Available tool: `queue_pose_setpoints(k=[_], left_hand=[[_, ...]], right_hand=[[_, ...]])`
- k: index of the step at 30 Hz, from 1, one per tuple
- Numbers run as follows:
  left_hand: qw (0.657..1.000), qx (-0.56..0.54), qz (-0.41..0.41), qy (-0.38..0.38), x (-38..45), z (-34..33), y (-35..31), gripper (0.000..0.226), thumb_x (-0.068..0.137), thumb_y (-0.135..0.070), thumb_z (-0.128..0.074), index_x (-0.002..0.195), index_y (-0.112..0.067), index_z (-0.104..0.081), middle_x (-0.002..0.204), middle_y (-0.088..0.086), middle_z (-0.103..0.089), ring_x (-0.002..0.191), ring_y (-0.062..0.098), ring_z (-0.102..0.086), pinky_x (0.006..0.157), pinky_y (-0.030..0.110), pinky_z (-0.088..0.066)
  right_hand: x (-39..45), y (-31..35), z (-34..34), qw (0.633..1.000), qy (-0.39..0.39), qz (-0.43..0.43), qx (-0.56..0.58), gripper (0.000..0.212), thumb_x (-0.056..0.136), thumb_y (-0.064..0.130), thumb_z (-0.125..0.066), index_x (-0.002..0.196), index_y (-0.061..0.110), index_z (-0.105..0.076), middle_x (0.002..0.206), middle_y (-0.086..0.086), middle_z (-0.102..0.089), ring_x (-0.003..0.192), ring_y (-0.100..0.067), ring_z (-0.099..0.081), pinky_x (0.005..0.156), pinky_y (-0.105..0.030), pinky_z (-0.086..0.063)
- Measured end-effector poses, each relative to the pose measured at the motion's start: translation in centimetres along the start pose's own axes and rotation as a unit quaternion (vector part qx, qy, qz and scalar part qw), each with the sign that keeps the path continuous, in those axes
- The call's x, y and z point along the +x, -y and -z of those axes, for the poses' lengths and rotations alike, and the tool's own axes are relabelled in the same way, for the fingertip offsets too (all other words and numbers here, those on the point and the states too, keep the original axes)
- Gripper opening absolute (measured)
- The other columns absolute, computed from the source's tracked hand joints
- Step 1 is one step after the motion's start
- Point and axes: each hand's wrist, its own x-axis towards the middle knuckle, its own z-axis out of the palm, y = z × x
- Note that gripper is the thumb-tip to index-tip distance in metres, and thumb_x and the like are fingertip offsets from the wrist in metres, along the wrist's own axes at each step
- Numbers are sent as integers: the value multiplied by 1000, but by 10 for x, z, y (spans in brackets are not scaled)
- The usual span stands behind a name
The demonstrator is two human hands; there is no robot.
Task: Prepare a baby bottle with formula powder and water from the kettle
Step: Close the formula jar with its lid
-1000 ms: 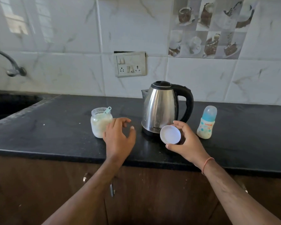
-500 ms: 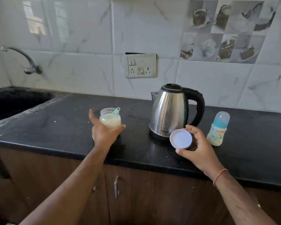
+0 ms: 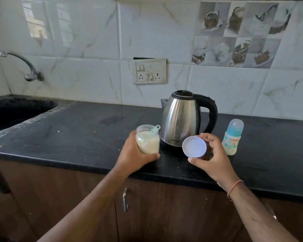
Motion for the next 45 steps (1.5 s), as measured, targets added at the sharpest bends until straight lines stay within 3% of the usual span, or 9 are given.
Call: queue_pose_setpoints(k=[4, 9, 12, 15, 20, 25, 35, 40, 45], left_hand=[[997, 13, -25, 76, -6, -20, -13, 110, 64, -44, -104, 153, -37, -39, 126, -23, -61, 110, -7, -58, 79, 11, -45], [990, 17, -42, 130, 1, -41, -24, 108, 61, -49, -104, 149, -38, -43, 126, -21, -63, 114, 1, -62, 88, 22, -53], [987, 21, -51, 150, 6, -47, -26, 104, 56, -56, -104, 143, -41, -48, 127, -21, -65, 118, 3, -63, 95, 27, -55], [986, 27, -61, 153, 6, -49, -26, 96, 57, -54, -104, 135, -48, -47, 123, -25, -65, 114, -4, -61, 90, 20, -50], [984, 24, -71, 160, 7, -49, -25, 92, 59, -49, -105, 129, -54, -46, 121, -28, -66, 113, -6, -61, 90, 18, -48], [983, 29, -73, 167, 6, -50, -25, 94, 59, -49, -105, 131, -53, -44, 119, -29, -63, 111, -5, -59, 88, 18, -47], [984, 24, -72, 158, 6, -50, -20, 105, 51, -62, -103, 141, -43, -53, 124, -22, -70, 115, 3, -66, 100, 37, -60], [986, 15, -64, 156, 7, -51, -19, 103, 49, -61, -104, 138, -44, -53, 121, -23, -70, 113, 1, -66, 99, 37, -60], [986, 7, -62, 155, 7, -53, -18, 105, 46, -65, -102, 137, -46, -54, 122, -23, -71, 113, 1, -67, 99, 38, -61]], right_hand=[[-2, 5, 5, 1000, 19, -4, -6, 91, 71, 20, -103, 138, 50, -47, 141, 19, -58, 132, -5, -55, 109, -33, -51], [0, 15, 19, 999, 25, -2, -36, 94, 73, 24, -102, 146, 39, -45, 137, 29, -56, 125, 18, -49, 104, -18, -43], [8, 24, 33, 998, 31, 8, -55, 94, 73, 25, -101, 146, 41, -44, 136, 33, -57, 128, 15, -50, 101, -12, -40], [19, 39, 45, 996, 50, 24, -75, 96, 73, 24, -101, 147, 41, -42, 137, 29, -61, 130, 9, -53, 98, -5, -40], [37, 68, 55, 989, 87, 56, -107, 95, 73, 23, -101, 148, 39, -45, 142, 23, -62, 126, 4, -58, 92, -14, -52], [59, 96, 52, 977, 149, 75, -131, 90, 72, 28, -102, 145, 40, -51, 143, 21, -62, 125, -3, -64, 99, -38, -61], [93, 147, 24, 891, 318, 107, -306, 83, 78, 31, -97, 148, 47, -57, 134, 35, -60, 120, 6, -61, 98, -30, -58], [104, 153, 16, 838, 375, 103, -383, 84, 77, 40, -97, 151, 49, -57, 145, 21, -63, 130, -5, -59, 107, -38, -55], [109, 150, 10, 831, 392, 96, -384, 81, 77, 39, -97, 148, 51, -60, 139, 12, -68, 127, -11, -63, 109, -39, -55]])
